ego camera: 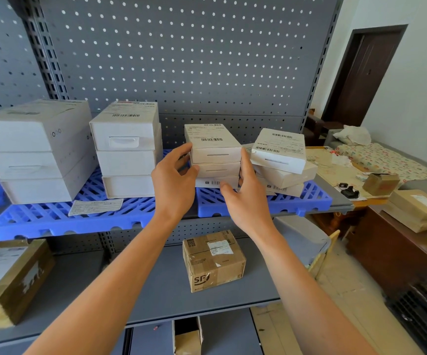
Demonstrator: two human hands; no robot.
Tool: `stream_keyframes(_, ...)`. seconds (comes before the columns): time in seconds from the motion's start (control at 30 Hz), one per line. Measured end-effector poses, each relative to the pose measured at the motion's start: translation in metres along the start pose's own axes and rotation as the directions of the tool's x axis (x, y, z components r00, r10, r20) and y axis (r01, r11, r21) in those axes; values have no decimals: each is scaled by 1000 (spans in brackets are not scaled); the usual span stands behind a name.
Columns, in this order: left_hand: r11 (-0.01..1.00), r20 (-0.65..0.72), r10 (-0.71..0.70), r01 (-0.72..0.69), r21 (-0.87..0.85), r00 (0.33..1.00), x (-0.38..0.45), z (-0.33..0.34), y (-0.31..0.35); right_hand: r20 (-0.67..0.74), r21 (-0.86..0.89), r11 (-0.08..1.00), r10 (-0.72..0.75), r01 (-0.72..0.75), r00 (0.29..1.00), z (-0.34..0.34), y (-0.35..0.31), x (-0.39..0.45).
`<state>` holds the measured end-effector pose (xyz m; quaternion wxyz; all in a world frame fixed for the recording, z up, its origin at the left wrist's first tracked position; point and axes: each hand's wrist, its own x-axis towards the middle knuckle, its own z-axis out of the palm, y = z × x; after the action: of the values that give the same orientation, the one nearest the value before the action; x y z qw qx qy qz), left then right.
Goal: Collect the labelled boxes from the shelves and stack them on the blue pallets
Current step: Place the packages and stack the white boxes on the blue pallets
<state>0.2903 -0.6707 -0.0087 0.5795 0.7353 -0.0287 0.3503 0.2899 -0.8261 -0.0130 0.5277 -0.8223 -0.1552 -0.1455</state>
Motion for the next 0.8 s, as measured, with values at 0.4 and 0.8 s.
stream_keyframes(0.4,998,-44,-29,26,-55,999,-1,0,6,-17,-14,1000,-2,2,1000,4,6,2)
stream_keyframes(0.8,993,25,-39,42,-114,999,9,-5,14,-42,-18,1000,-11,10,999,2,-3,-3)
